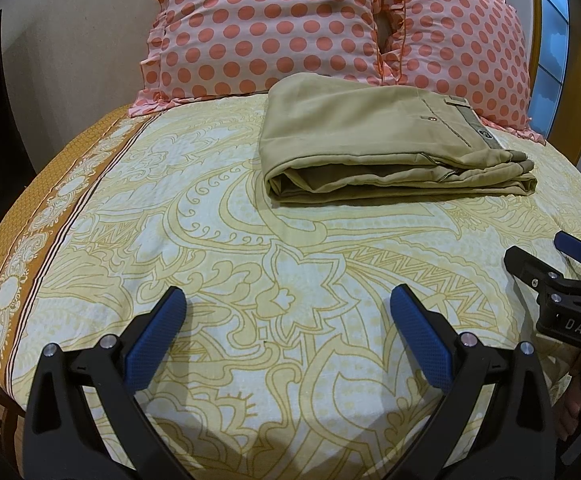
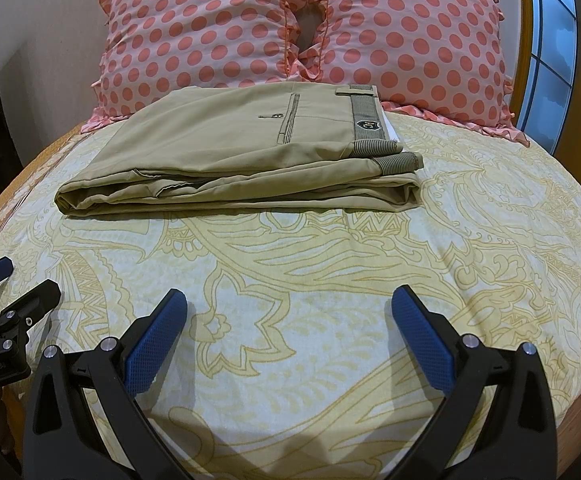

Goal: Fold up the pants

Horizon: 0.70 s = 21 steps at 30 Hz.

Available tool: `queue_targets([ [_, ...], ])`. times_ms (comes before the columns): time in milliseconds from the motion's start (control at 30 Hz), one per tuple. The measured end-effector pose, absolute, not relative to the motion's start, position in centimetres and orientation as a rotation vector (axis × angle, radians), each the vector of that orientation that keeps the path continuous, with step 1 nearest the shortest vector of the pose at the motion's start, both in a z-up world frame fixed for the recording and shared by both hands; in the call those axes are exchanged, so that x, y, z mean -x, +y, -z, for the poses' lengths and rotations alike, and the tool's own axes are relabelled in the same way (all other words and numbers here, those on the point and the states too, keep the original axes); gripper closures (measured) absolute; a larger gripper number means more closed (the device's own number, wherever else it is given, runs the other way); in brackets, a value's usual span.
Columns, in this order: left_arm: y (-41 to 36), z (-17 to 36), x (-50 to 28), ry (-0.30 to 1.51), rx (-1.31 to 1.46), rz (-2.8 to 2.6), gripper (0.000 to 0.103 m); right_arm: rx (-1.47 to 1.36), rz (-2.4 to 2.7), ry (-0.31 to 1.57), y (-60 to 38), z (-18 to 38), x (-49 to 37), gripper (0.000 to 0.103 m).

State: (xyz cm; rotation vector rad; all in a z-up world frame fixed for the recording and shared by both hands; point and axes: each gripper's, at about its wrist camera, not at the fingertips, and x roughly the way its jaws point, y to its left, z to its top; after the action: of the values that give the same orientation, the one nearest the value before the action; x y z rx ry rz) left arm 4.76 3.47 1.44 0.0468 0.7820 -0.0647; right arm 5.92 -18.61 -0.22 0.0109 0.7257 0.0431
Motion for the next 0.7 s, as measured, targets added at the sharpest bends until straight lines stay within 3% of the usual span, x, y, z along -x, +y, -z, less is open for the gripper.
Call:
queue_targets([
  [700,3.23,-1.40,-4.96,0.783,-0.045,0.059,0.002,-0.012,-0.042,0.723,-18.63,0.27,-6.00,0.001],
])
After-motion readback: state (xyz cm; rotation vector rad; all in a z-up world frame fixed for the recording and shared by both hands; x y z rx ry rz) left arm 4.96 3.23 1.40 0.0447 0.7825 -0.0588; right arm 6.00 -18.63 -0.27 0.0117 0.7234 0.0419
